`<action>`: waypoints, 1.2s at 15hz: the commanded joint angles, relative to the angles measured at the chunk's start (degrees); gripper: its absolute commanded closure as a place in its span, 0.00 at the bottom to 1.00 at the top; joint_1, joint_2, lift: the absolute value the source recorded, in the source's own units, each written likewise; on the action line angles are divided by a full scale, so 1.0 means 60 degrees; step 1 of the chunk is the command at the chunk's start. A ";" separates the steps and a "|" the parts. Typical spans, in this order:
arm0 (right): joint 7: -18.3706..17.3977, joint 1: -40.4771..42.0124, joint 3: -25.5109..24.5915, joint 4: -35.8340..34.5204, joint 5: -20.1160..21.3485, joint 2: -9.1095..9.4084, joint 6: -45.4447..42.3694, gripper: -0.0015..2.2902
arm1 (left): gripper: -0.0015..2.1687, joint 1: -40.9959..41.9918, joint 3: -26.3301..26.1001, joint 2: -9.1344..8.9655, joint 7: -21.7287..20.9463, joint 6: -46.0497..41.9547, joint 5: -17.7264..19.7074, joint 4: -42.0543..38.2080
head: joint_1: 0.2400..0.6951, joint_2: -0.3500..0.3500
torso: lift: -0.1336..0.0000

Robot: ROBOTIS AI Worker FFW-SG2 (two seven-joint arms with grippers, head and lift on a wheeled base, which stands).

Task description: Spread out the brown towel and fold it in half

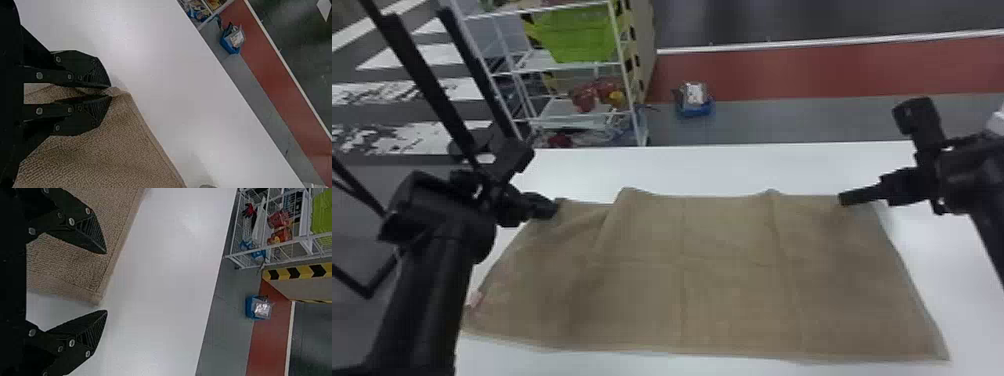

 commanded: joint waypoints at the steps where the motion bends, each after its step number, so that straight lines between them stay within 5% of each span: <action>1: 0.0048 -0.0011 0.0013 0.0044 0.0110 -0.0012 0.0069 0.22 | 0.46 0.0002 0.0000 0.0014 0.0015 -0.0029 0.0000 0.0011 | 1.00 0.75 | 0.00; 8: 0.0062 -0.0011 0.0028 0.0161 0.0198 -0.0026 -0.0019 0.28 | 0.46 -0.0013 0.0000 0.0029 0.0029 -0.0029 0.0000 0.0040 | 1.00 0.75 | 0.00; 9: 0.0062 -0.0011 0.0028 0.0234 0.0271 -0.0041 -0.0077 0.31 | 0.46 -0.0013 -0.0015 0.0014 0.0029 -0.0029 0.0000 0.0040 | 1.00 0.75 | 0.00; 10: 0.0092 -0.0011 0.0028 0.0293 0.0301 -0.0070 -0.0253 0.46 | 0.46 -0.0013 -0.0029 0.0014 0.0044 -0.0029 0.0000 0.0040 | 1.00 0.75 | 0.00; 13: 0.0165 0.0047 -0.0221 0.0308 0.0213 -0.0129 -0.0488 0.48 | 0.46 -0.0013 -0.0015 -0.0030 0.0132 -0.0175 0.0014 0.0040 | 1.00 0.74 | 0.00; 18: 0.1337 0.1468 -0.0529 -0.1890 -0.0183 -0.0348 -0.0283 0.48 | 0.46 0.0763 0.0864 -0.0044 -0.0044 -0.0614 0.0981 -0.0912 | 1.00 0.74 | 0.00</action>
